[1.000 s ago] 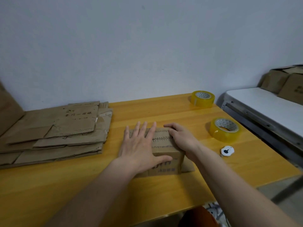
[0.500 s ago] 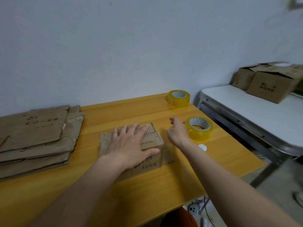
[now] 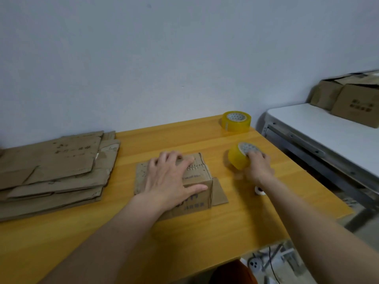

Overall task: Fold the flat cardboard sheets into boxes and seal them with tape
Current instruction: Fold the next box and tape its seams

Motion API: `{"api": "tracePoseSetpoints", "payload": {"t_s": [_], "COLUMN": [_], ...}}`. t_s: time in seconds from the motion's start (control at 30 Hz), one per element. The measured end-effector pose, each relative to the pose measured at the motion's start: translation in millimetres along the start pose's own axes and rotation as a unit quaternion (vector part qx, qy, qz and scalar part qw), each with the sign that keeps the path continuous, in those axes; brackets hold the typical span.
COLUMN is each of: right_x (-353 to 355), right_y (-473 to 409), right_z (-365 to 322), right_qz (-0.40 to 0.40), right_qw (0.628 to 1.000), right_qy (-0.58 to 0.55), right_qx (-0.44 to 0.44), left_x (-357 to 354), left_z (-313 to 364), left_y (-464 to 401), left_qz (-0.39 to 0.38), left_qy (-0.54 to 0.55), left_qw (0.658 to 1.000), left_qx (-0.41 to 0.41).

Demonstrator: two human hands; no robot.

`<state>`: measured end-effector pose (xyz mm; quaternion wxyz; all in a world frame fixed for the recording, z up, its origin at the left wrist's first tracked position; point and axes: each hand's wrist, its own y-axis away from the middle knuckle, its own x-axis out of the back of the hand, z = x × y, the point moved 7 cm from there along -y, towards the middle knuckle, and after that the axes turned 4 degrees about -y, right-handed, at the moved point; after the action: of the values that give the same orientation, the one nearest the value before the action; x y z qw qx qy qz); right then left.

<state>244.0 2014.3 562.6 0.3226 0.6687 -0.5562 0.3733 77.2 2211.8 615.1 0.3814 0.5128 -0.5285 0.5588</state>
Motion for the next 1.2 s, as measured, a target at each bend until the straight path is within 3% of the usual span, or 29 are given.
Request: {"api": "tracePoseSetpoints", "payload": {"t_s": [0.17,0.33,0.43,0.5,0.57,0.63,0.8,0.93,1.0,1.07,1.13,1.2], "right_x": [23.8,57.3,69.9,68.2,61.1,55.6,50.7,51.3,47.2,41.8,39.0,33.1], "right_y": [33.7,81.3,102.3,110.6,115.2,116.7,118.5,119.0,121.6,122.0,116.1,104.0], "right_z": [-62.4,-120.5,-145.1,-155.0,-160.6,-165.3,-178.9,-189.2,-193.1,-190.6,-181.0,-166.1], "right_qz": [-0.028,-0.110,-0.138,-0.143,-0.141,-0.124,-0.108,-0.072,-0.055,-0.014,0.030,0.041], "right_qw": [0.950,0.870,0.842,0.853,0.873,0.892,0.914,0.941,0.940,0.926,0.931,0.927], "right_qy": [-0.279,-0.413,-0.437,-0.407,-0.370,-0.338,-0.281,-0.172,-0.059,0.041,-0.022,-0.247], "right_qx": [0.137,0.246,0.286,0.294,0.286,0.275,0.271,0.284,0.330,0.374,0.364,0.279], "left_x": [6.6,-2.7,-4.2,-0.7,10.0,20.8,28.1,22.1,15.3,8.5,4.9,4.3], "left_z": [-4.6,-8.9,-19.1,-29.2,-37.9,-47.3,-47.3,-53.3,-58.7,-65.0,-68.2,-67.8], "left_y": [1.4,21.6,23.4,21.1,25.0,31.4,33.4,31.6,30.8,29.9,28.1,25.7], "left_qz": [0.006,-0.003,0.007,-0.001,0.026,0.058,0.086,0.120,0.122,0.123,0.123,0.126], "left_qy": [0.009,0.089,0.228,0.417,0.590,0.649,0.675,0.664,0.690,0.738,0.758,0.754], "left_qw": [1.000,0.996,0.972,0.904,0.800,0.751,0.726,0.731,0.701,0.644,0.616,0.618], "left_qx": [-0.018,-0.014,0.051,0.094,0.107,0.108,0.094,0.106,0.131,0.160,0.175,0.185]}}
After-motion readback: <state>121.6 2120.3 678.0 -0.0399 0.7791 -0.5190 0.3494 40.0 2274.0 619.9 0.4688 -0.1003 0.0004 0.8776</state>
